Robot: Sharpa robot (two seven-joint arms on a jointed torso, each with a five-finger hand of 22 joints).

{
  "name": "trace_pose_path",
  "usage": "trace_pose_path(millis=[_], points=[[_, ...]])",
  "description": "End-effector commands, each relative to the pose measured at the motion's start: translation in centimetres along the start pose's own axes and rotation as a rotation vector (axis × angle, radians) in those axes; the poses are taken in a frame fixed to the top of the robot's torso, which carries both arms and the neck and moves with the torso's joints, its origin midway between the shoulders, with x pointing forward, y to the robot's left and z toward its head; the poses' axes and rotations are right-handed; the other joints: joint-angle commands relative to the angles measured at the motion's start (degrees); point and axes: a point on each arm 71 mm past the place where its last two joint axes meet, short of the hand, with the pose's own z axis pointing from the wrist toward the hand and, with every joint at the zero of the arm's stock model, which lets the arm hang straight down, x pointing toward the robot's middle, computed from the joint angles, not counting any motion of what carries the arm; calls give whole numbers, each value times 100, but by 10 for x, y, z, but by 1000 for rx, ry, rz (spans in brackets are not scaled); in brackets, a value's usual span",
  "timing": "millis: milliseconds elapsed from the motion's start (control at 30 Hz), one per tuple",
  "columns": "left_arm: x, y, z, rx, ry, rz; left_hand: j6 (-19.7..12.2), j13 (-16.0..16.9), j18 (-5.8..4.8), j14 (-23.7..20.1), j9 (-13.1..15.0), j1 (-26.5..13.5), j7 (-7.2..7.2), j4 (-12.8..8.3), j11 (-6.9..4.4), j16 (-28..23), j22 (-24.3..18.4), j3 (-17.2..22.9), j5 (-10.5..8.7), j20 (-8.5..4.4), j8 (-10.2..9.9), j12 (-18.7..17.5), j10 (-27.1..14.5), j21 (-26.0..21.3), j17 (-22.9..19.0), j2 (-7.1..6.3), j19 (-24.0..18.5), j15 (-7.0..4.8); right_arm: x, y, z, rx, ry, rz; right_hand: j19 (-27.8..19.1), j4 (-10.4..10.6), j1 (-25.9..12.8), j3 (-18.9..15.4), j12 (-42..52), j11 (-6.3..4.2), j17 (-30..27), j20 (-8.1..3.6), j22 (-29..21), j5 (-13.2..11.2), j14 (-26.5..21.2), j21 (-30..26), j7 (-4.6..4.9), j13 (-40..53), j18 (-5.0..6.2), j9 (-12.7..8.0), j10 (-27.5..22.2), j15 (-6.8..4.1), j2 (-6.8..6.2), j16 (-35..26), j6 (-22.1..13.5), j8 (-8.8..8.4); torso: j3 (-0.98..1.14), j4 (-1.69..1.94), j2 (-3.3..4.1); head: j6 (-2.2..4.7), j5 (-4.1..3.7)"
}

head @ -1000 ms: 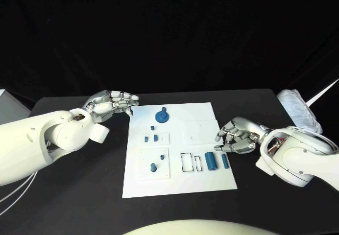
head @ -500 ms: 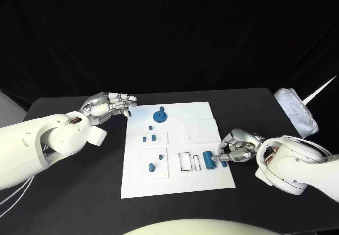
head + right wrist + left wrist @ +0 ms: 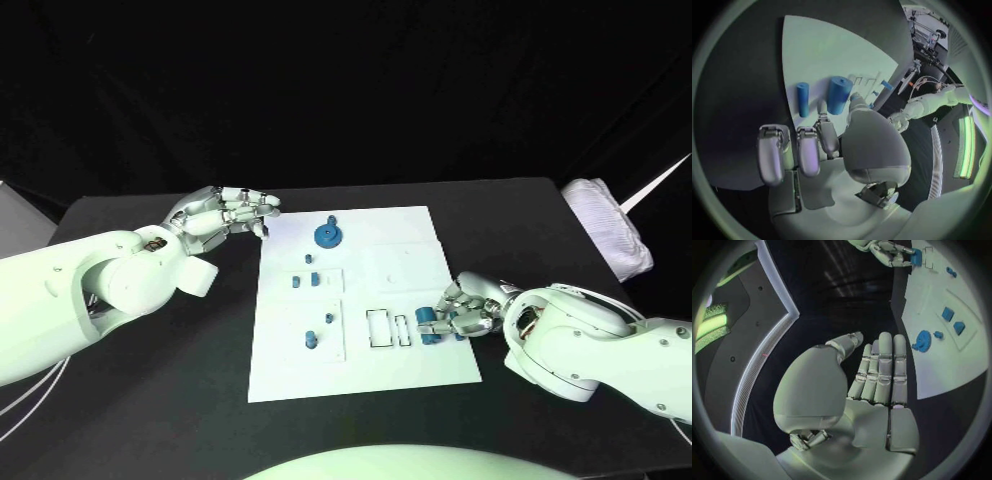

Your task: Assemble the parts on the task board

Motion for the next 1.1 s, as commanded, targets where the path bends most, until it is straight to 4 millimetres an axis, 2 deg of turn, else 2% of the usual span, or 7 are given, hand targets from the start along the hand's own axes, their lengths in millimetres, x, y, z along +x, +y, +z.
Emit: trace_pose_path(millis=[33, 200, 367, 567, 800, 933, 1100], points=[[3, 0, 0, 0, 32, -16, -26, -10, 80, -4, -6, 12, -7, -19, 2, -32, -8, 13, 36, -2, -11, -39, -57, -17, 5, 30, 19, 15, 5, 0, 3, 8, 32, -63, 478, -3, -50, -28, 94, -8, 800, -13, 1381, -33, 449, 6, 2, 228, -28, -14, 74, -15, 10, 43, -47, 22, 4, -2, -2, 2, 10], [2, 0, -1, -1, 29, -15, -26, -10, 80, -4, -6, 12, -7, -19, 2, -32, -8, 13, 36, -2, -11, -39, -57, -17, 5, 30, 19, 15, 12, 2, 6, 8, 65, -83, 495, -19, 84, 7, 274, -21, 945, -13, 1400, -113, 476, 85, -16, 410, -42, 39, 154, -21, 79, 105, -22, 111, 5, -5, 2, -7, 13], [2, 0, -1, -1, 29, -15, -29, -11, 80, -10, -7, 17, -5, -22, 4, -35, -12, 16, 36, -1, -12, -41, -64, -23, 5, 30, 21, 17, 13, 3, 8, 8, 54, -71, 498, -37, 413, 72, 266, -34, 971, -22, 1405, -2, 479, 107, -31, 435, -46, 80, 142, -32, 203, 114, -28, 184, 1, 2, -1, -15, 15], [2, 0, -1, -2, 26, -14, -29, -11, 80, -10, -7, 17, -5, -22, 4, -35, -12, 16, 36, -1, -12, -41, -64, -23, 5, 30, 21, 17, 11, 4, 7, 9, 23, -27, 518, -40, 681, 94, 305, -66, 1016, -44, 1426, 595, 487, 192, -63, 500, -62, 111, 175, -57, 299, 131, 0, 269, 3, -4, -3, -16, 25], [2, 0, -1, -3, 25, -14, -29, -12, 80, -11, -7, 21, -5, -22, 5, -36, -14, 20, 37, -1, -11, -42, -66, -25, 5, 34, 23, 18, 9, 8, 2, 11, 8, 56, 536, -38, 746, 107, 324, -82, 1056, -53, 1445, 699, 496, 267, -82, 523, -76, 117, 196, -69, 328, 148, 39, 305, 2, 1, -6, -7, 34], [1, 0, -1, -4, 25, -14, -30, -12, 79, -14, -7, 24, -4, -22, 6, -37, -16, 23, 37, -1, -10, -42, -68, -28, 6, 38, 25, 18, 5, 16, -2, 1, 9, 112, 539, -38, 749, 106, 326, -84, 1064, -54, 1447, 702, 498, 276, -84, 525, -78, 118, 198, -70, 327, 151, 45, 309, 3, -13, -7, 45, 40], [3, 0, 0, -4, 27, -14, -30, -12, 79, -14, -7, 24, -4, -22, 6, -37, -16, 23, 37, -1, -10, -42, -68, -28, 6, 38, 25, 18, 3, 28, -4, -32, -1, 160, 535, -34, 746, 96, 320, -88, 1051, -57, 1443, 676, 495, 262, -89, 523, -75, 119, 199, -75, 323, 145, 58, 319, 7, -17, 1, 39, 46]])
